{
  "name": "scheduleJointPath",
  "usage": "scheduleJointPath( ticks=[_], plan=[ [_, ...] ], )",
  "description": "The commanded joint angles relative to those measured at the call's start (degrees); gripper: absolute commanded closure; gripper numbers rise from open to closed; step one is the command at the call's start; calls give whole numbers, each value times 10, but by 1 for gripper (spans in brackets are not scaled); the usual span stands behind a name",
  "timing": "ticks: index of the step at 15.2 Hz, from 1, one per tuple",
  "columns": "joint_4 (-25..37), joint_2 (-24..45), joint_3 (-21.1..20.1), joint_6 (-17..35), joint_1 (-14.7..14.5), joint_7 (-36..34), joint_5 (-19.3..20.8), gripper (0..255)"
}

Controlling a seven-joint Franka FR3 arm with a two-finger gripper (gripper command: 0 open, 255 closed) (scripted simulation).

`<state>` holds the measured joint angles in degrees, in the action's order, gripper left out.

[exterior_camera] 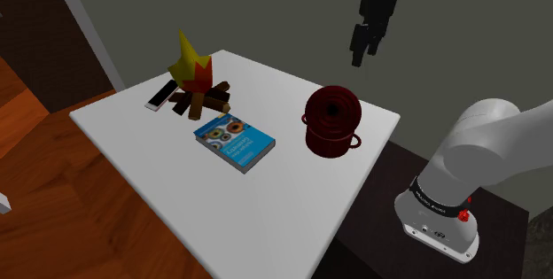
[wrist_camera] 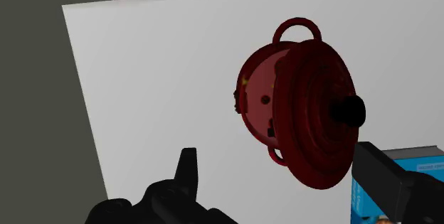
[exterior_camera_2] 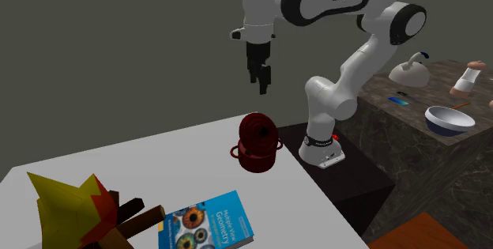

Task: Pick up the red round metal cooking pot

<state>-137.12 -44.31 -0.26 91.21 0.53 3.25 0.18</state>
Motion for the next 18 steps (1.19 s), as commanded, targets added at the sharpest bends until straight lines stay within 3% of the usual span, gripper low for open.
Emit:
scheduleJointPath(
  ticks=[1,11,18],
  plan=[
    [0,0,0,0,0,0,0,0],
    [-172,-46,-313,178,-105,-60,192,0],
    [-206,-31,-330,218,-104,-90,192,0]
  ],
)
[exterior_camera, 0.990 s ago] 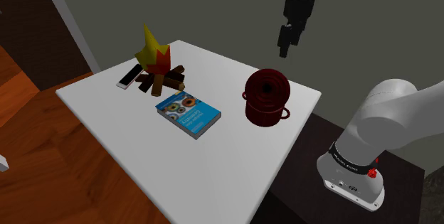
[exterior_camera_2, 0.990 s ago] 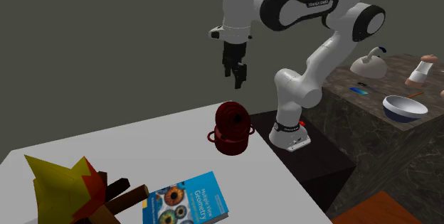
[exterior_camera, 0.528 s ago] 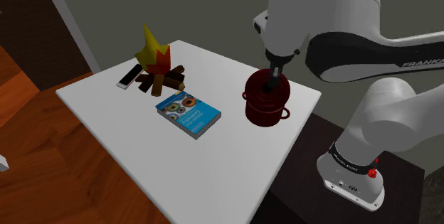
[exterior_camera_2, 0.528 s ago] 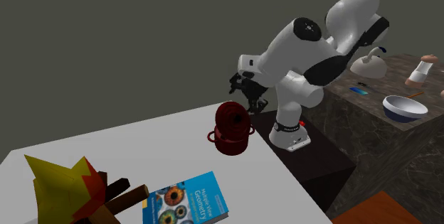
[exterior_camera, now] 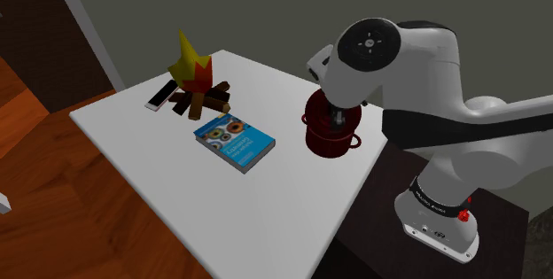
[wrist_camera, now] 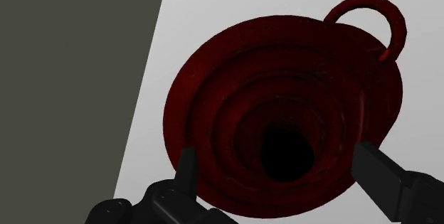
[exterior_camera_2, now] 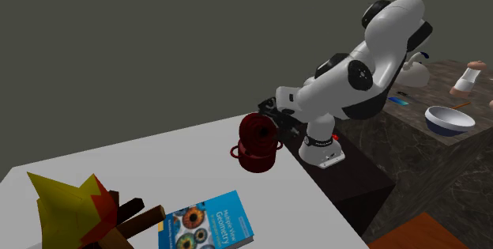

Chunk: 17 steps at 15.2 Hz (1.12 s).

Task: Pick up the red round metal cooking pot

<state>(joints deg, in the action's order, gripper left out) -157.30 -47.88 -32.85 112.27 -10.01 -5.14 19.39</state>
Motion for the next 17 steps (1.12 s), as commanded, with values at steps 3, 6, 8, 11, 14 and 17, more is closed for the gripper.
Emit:
scheduleJointPath(
  ticks=[3,6,8,11,14,17],
  plan=[
    [-13,9,-9,18,2,-14,1,0],
    [-13,9,-9,18,1,-14,0,255],
    [-13,9,-9,18,1,-14,0,255],
    [-13,9,-9,18,1,-14,0,255],
    [-8,6,-6,11,1,-9,0,255],
    [9,-2,3,-9,0,6,0,255]
  ],
)
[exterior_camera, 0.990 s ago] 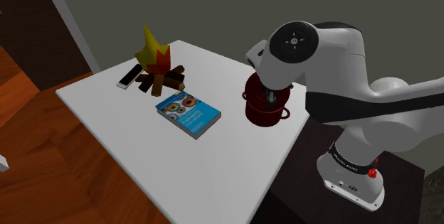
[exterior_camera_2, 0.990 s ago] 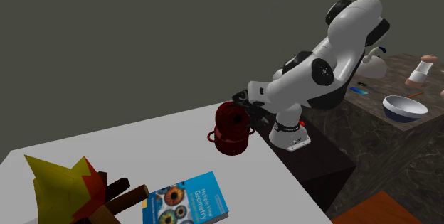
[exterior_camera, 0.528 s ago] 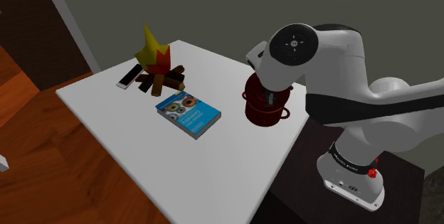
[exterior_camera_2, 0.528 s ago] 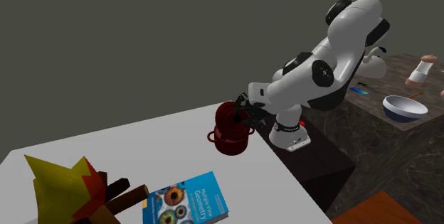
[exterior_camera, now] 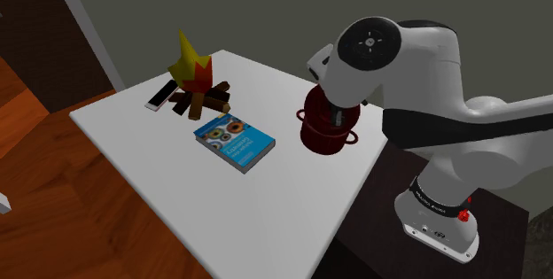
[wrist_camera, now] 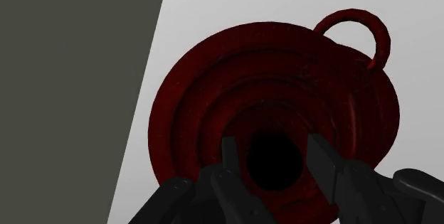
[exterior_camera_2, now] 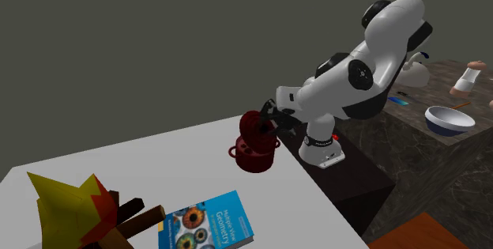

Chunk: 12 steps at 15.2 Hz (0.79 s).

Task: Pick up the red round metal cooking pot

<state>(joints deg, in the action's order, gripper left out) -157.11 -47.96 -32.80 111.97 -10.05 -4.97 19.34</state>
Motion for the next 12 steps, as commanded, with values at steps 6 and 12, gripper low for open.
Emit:
scheduleJointPath(
  ticks=[6,12],
  plan=[
    [42,-14,17,-44,1,33,2,255],
    [74,-20,28,-75,4,56,4,255]
  ],
)
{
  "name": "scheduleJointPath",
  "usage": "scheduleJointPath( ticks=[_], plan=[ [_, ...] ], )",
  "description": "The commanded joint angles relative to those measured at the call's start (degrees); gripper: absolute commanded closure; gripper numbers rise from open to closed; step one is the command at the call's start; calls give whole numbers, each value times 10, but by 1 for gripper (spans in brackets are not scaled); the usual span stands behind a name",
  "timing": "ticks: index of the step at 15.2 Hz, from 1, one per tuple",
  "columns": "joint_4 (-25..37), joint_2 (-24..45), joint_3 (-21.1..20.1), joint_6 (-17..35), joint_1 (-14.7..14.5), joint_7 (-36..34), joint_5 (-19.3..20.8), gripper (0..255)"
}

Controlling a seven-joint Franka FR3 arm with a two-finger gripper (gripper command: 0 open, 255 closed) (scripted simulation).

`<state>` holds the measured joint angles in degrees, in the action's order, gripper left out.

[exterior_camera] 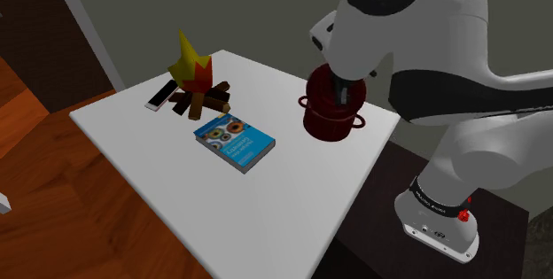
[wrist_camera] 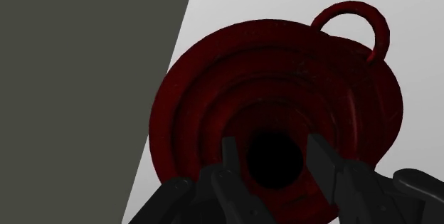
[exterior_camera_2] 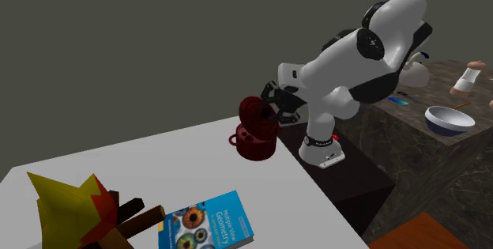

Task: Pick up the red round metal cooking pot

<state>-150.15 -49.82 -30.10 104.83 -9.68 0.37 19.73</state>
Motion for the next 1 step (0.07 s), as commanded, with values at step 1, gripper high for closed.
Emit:
scheduleJointPath(
  ticks=[1],
  plan=[
    [5,-1,1,-4,0,2,0,255]
  ],
)
